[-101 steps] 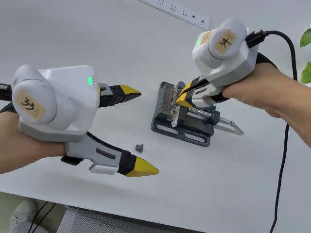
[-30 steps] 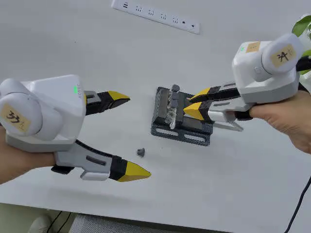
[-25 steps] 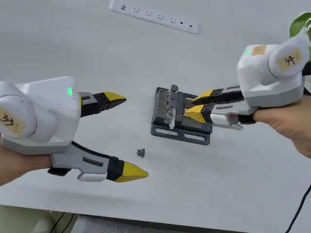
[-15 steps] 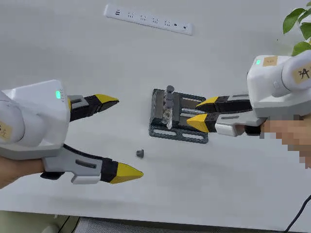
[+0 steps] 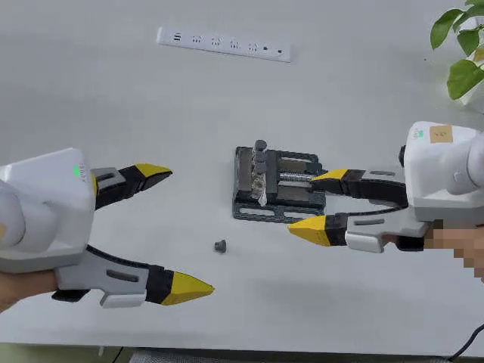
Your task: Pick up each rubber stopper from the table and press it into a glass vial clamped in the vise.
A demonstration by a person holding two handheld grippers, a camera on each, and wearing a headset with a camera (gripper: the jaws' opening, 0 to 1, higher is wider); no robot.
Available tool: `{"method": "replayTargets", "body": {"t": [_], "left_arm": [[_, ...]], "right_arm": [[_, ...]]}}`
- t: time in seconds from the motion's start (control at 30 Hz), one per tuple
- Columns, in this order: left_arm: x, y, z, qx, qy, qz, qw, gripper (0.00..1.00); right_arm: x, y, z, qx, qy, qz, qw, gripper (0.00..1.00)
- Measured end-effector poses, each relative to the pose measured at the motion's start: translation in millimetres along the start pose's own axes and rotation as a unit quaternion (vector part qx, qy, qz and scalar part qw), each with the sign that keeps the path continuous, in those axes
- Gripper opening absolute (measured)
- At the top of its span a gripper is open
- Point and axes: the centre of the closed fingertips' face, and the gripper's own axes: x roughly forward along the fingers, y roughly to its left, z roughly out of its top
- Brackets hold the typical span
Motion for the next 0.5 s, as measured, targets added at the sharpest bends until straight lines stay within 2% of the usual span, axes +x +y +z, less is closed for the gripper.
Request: {"method": "replayTargets", "body": {"t": [0.1, 0.27, 0.5], "left_arm": [[0.0, -1.4, -0.3, -0.004, 0.000, 0.000, 1.0000, 0.96], [1.9, -4.1, -3.6, -0.001, 0.005, -0.002, 1.0000, 0.99], [4.0, -8.1, -5.2, 0.000, 0.013, -0.009, 0.9999, 0.99]], "right_arm": [[2.5, 8.4, -1.6, -0.012, -0.015, 0.012, 0.9997, 0.60], [8.1, 18.0, -9.2, -0.018, -0.034, 0.029, 0.9988, 0.64], [18.7, 21.5, -21.3, -0.030, -0.042, 0.040, 0.9978, 0.63]]}}
